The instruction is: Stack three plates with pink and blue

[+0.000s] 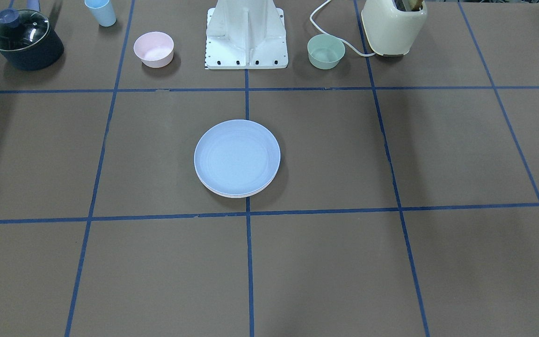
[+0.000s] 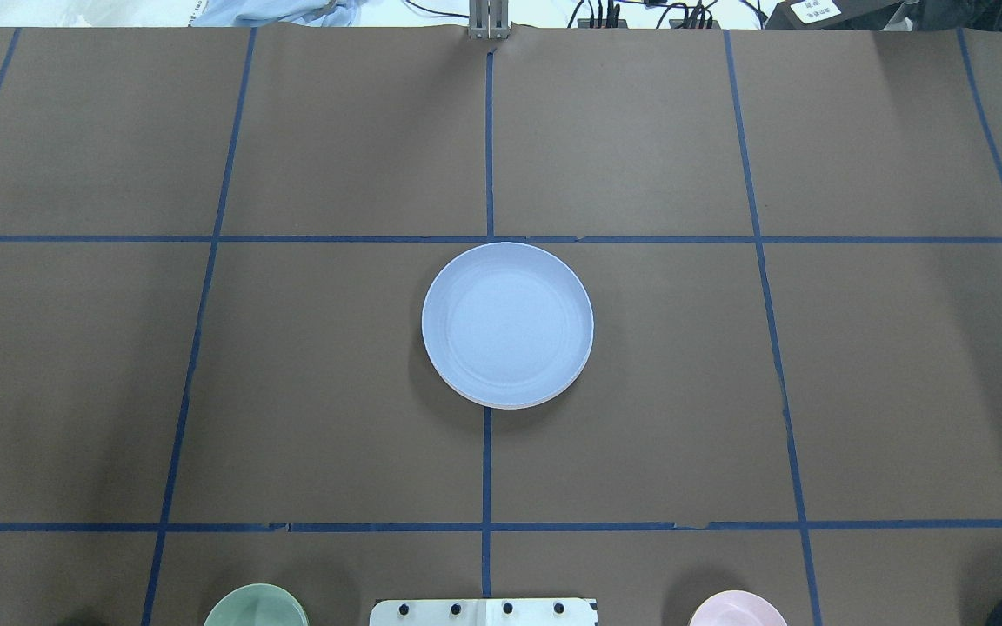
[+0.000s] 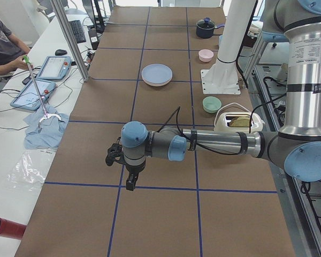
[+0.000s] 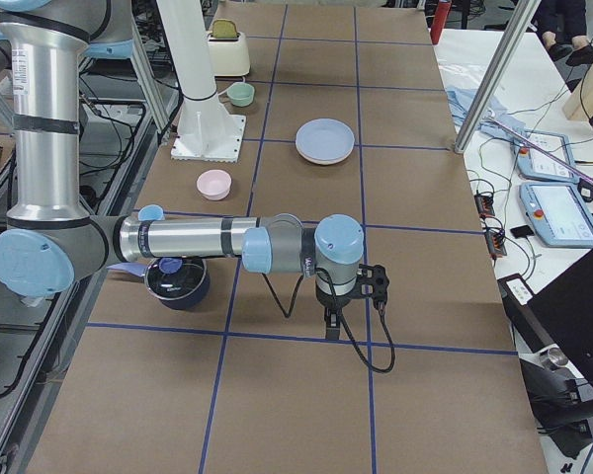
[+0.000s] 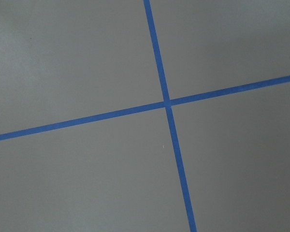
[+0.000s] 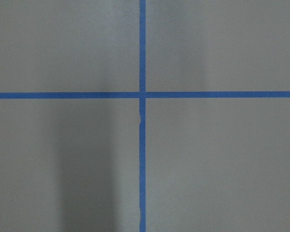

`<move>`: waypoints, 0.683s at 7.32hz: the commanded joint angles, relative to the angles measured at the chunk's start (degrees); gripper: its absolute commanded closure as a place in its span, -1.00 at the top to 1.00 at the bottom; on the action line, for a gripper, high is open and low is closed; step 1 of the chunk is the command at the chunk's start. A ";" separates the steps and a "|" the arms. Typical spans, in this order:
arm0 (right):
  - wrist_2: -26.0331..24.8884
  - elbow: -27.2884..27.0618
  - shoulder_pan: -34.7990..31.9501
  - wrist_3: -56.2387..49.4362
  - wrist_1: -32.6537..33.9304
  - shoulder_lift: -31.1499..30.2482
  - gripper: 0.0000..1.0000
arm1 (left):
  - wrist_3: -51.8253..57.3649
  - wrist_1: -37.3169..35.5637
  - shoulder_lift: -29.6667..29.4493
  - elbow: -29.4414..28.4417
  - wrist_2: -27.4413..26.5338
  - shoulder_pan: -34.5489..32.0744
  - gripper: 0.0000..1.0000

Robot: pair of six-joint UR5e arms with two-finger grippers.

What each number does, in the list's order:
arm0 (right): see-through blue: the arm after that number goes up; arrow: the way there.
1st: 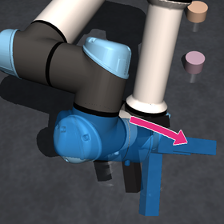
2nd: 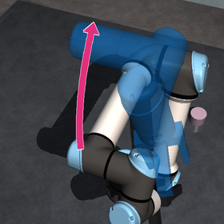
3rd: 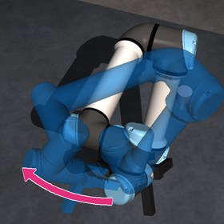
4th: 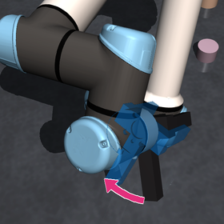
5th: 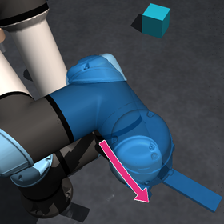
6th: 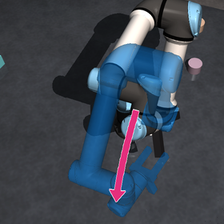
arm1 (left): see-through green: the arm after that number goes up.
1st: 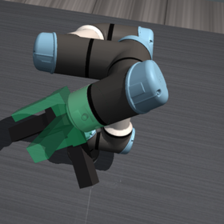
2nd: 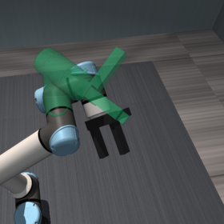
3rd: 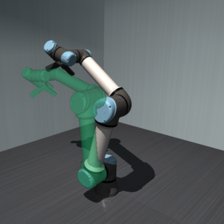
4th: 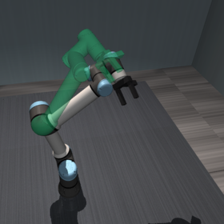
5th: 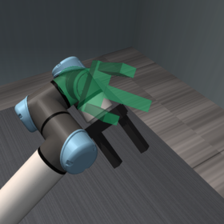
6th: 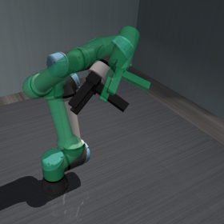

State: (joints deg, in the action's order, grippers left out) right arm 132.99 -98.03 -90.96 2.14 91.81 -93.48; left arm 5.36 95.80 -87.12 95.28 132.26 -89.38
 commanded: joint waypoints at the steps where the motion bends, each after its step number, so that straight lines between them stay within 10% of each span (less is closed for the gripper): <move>1: 0.07 -0.06 0.00 0.05 0.03 -0.04 1.00 | 0.00 0.00 -0.07 -0.01 0.01 0.00 1.00; 5: 0.07 -0.14 0.00 0.05 -0.05 -0.04 1.00 | -3.57 -0.26 -0.16 -0.09 0.45 0.00 1.00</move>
State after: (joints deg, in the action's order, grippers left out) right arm 133.07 -98.14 -90.97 2.20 91.76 -93.52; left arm 4.28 95.61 -87.18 95.22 132.53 -89.38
